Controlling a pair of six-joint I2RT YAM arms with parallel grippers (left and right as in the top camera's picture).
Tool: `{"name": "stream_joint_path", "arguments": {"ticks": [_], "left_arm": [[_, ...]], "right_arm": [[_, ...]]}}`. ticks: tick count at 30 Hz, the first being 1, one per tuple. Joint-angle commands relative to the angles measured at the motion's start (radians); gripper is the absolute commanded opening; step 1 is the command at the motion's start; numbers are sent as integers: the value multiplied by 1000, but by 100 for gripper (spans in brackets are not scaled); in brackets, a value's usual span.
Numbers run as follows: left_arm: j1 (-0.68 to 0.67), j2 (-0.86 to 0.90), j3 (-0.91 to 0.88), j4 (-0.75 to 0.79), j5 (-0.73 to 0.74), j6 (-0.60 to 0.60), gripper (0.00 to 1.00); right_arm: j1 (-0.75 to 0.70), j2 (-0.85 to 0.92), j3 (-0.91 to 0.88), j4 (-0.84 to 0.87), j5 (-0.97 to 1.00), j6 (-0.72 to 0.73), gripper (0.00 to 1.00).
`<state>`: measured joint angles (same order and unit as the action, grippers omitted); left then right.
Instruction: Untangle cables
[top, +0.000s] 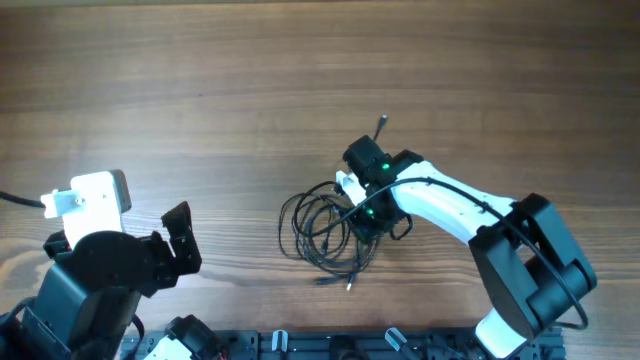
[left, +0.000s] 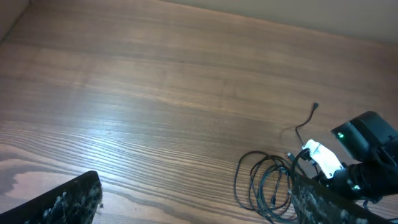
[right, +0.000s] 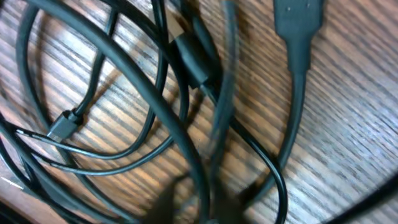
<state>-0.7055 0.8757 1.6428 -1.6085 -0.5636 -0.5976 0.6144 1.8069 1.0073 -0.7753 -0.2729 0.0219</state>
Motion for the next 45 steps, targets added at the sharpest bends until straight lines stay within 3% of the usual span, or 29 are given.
{"name": "stream_joint_path", "arguments": {"ticks": [1, 5, 9, 15, 18, 21, 26, 28, 30, 32, 45], "left_arm": [[3, -5, 6, 3, -2, -18, 100], [3, -5, 6, 3, 13, -18, 100], [3, -5, 6, 4, 63, -18, 100], [3, -4, 6, 101, 216, -17, 100], [3, 5, 6, 144, 216, -16, 100], [3, 33, 6, 153, 216, -16, 100], [3, 126, 6, 154, 225, -11, 100], [3, 171, 6, 153, 238, -9, 98], [3, 213, 6, 155, 242, -10, 96], [3, 236, 6, 165, 242, -10, 95], [3, 268, 6, 444, 335, -13, 97]], "right_arm": [[2, 13, 11, 5, -12, 84, 4], [2, -38, 258, -208, 90, 136, 4], [2, -72, 708, -428, 174, 102, 4], [2, -78, 1111, -504, 161, 77, 4], [2, -113, 1134, -503, 105, 43, 4], [2, -165, 1134, -448, -203, -101, 4], [2, -264, 1134, -296, -455, -167, 4], [2, -302, 1134, -255, -371, -134, 4], [2, -332, 1134, -260, -95, -16, 4], [2, -348, 1134, -297, 24, 7, 4], [2, -369, 1134, -367, -126, 5, 4]]}}
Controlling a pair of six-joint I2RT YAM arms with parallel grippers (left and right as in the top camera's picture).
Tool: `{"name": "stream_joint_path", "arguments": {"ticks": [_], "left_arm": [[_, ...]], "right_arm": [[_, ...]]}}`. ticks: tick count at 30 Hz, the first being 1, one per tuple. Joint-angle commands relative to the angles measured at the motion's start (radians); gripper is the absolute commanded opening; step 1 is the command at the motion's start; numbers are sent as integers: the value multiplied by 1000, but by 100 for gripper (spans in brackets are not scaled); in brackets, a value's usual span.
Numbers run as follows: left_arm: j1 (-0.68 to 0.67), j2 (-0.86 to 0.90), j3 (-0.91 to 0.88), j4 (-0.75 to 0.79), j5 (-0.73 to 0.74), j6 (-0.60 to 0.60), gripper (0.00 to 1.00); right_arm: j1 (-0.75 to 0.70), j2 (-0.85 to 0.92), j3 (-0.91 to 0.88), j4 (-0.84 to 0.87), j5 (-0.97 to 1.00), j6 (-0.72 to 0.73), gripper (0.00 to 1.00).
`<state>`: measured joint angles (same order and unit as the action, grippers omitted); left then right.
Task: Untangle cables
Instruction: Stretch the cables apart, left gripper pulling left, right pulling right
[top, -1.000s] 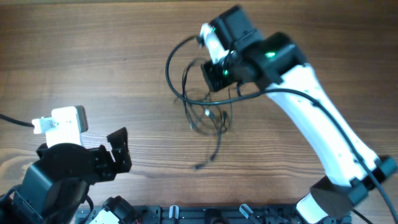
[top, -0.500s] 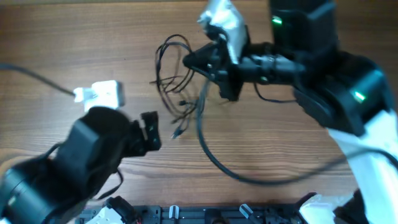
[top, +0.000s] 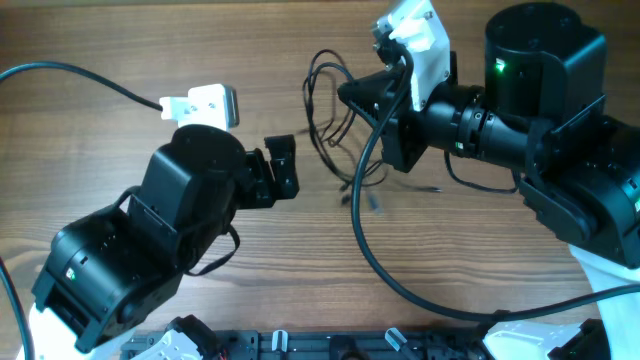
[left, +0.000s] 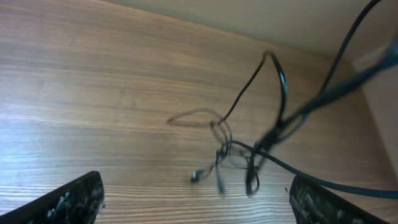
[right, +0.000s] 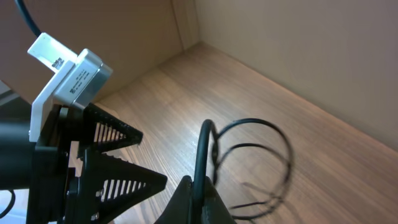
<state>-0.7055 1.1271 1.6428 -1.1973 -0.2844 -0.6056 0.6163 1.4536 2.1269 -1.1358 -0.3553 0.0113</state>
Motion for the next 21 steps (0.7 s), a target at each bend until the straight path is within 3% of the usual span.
{"name": "stream_joint_path", "arguments": {"ticks": [1, 11, 19, 20, 21], "left_arm": [[3, 24, 6, 42, 62, -5, 97], [3, 134, 6, 132, 132, -1, 93], [3, 206, 6, 12, -79, -2, 91], [3, 209, 6, -11, -108, -2, 89], [3, 210, 6, -37, -138, -2, 77]], "right_arm": [[0, -16, 14, -10, -49, 16, 4], [0, -19, 14, -57, -84, 16, 4], [0, -111, 14, -55, -24, 14, 4], [0, -124, 14, -55, -5, 14, 4], [0, -137, 14, -57, 14, 15, 4]]}}
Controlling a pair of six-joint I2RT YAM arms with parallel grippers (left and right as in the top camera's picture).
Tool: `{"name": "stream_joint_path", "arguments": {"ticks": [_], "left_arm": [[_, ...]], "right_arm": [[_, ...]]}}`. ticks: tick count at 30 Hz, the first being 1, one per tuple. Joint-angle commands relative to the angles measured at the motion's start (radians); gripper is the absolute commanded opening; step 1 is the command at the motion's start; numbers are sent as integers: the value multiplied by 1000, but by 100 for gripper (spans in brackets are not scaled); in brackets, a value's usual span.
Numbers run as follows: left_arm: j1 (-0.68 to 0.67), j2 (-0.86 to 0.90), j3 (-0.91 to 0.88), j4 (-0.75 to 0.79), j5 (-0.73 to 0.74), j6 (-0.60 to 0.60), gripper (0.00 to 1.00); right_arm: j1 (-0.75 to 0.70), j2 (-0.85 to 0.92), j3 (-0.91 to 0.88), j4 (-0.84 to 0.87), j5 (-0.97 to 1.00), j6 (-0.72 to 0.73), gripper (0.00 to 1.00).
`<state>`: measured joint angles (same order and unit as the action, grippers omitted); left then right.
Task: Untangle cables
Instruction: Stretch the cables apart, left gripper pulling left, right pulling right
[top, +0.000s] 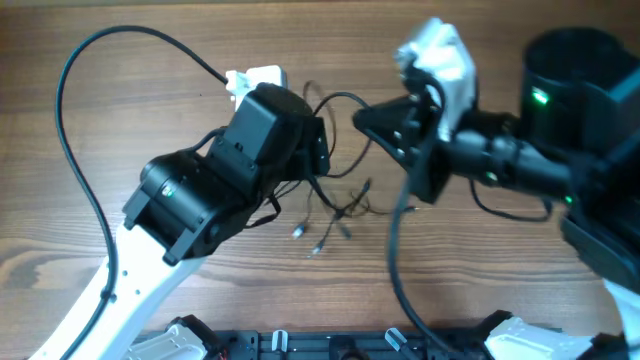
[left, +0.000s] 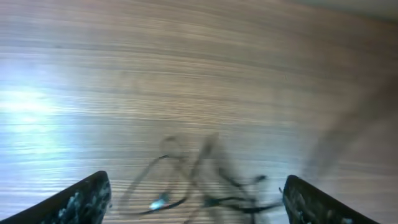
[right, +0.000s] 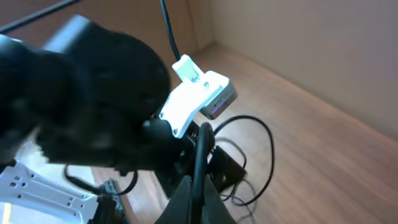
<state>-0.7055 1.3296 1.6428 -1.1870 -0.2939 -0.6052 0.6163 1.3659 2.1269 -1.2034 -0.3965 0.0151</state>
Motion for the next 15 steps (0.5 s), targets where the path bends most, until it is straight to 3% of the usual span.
{"name": "stream_joint_path", "arguments": {"ticks": [1, 3, 10, 13, 15], "left_arm": [[3, 8, 6, -59, -142, -2, 59], [4, 8, 6, -89, -159, -2, 4], [4, 7, 6, -293, -348, -19, 4], [60, 4, 6, -390, -415, -95, 4], [120, -3, 6, -416, -414, -115, 24]], "right_arm": [[0, -55, 14, 10, 63, 11, 4], [0, -64, 14, 5, 69, 12, 4], [0, -61, 14, -78, 288, 14, 4], [0, -62, 14, -100, 373, 33, 4], [0, -62, 14, -113, 430, 47, 4]]}}
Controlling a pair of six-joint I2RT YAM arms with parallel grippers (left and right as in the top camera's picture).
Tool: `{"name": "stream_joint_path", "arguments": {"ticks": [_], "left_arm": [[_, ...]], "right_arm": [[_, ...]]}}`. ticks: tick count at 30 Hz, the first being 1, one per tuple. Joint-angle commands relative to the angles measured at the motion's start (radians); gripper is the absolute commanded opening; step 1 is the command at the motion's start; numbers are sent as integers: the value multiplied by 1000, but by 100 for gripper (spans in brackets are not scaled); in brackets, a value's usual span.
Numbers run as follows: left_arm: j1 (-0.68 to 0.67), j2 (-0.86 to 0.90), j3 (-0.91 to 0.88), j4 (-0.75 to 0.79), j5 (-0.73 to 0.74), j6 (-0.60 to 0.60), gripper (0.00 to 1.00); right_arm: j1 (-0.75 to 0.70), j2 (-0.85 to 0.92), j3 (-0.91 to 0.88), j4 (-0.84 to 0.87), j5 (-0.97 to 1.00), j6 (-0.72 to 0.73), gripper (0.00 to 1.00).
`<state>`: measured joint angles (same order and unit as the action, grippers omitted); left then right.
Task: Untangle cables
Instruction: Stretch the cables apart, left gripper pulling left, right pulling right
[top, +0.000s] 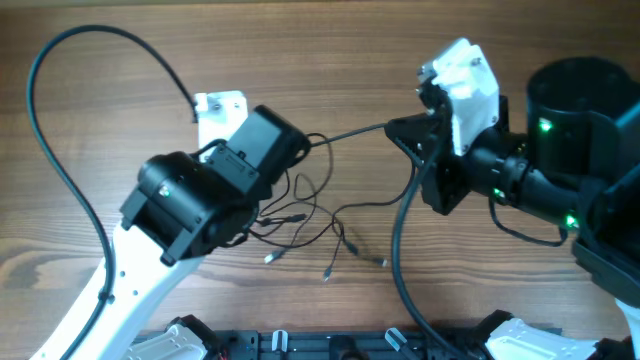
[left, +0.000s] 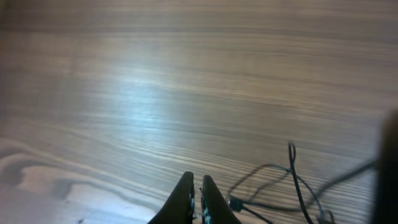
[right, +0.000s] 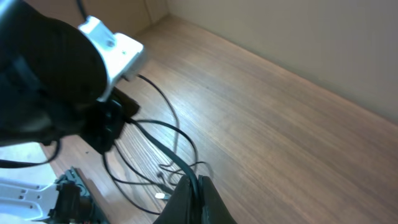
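A thick black cable (top: 350, 132) runs taut between my two grippers above the wooden table. My right gripper (top: 397, 128) is shut on it, and the right wrist view shows the cable (right: 155, 140) leaving its closed fingertips (right: 196, 183). My left gripper (top: 303, 143) is shut, its tips (left: 196, 186) pressed together with what looks like a thin strand between them. A loose tangle of thin cables (top: 300, 215) hangs below, its plug ends trailing on the table (top: 328, 272). Loops of it show beside the left fingers (left: 280, 180).
The left arm's own supply lead (top: 60, 60) arcs over the left of the table. Another black lead (top: 398, 270) curves down from the right arm. A black rail (top: 330, 345) lines the near edge. Bare wood (top: 120, 300) lies around the arms.
My left gripper was wide open over the cables; now it is shut at the cable's left end. The thick cable is drawn taut between the grippers, and the thin strands spread wider below.
First the cables lay bundled on the table with my right gripper down on them and the left arm far off. Then the right gripper held a cable lifted while the open left gripper came close. Now both grippers are shut, with the cable stretched between them.
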<state>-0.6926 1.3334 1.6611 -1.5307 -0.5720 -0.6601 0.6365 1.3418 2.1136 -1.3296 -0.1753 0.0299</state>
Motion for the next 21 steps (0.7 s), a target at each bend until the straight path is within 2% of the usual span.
{"name": "stream_joint_path", "arguments": {"ticks": [1, 2, 3, 5, 12, 15, 21], "left_arm": [[147, -13, -12, -79, -132, -63, 47], [183, -19, -12, -79, -122, -82, 73], [216, -26, -12, -79, -112, -88, 86], [280, -45, -12, -76, -90, -89, 95], [433, -115, -12, -63, -45, -90, 94], [470, -154, -12, -58, -46, -101, 98], [512, -192, -12, -53, -47, -105, 100]], "right_arm": [[-21, -38, 27, 2, 244, 35, 4], [-21, -38, 27, -9, 275, 48, 4], [-21, -38, 27, -19, 306, 56, 4], [-21, -38, 27, -38, 346, 63, 4], [-21, -40, 27, -91, 594, 221, 4], [-21, -44, 27, -128, 724, 314, 4], [-21, -65, 27, -169, 879, 384, 4]]}}
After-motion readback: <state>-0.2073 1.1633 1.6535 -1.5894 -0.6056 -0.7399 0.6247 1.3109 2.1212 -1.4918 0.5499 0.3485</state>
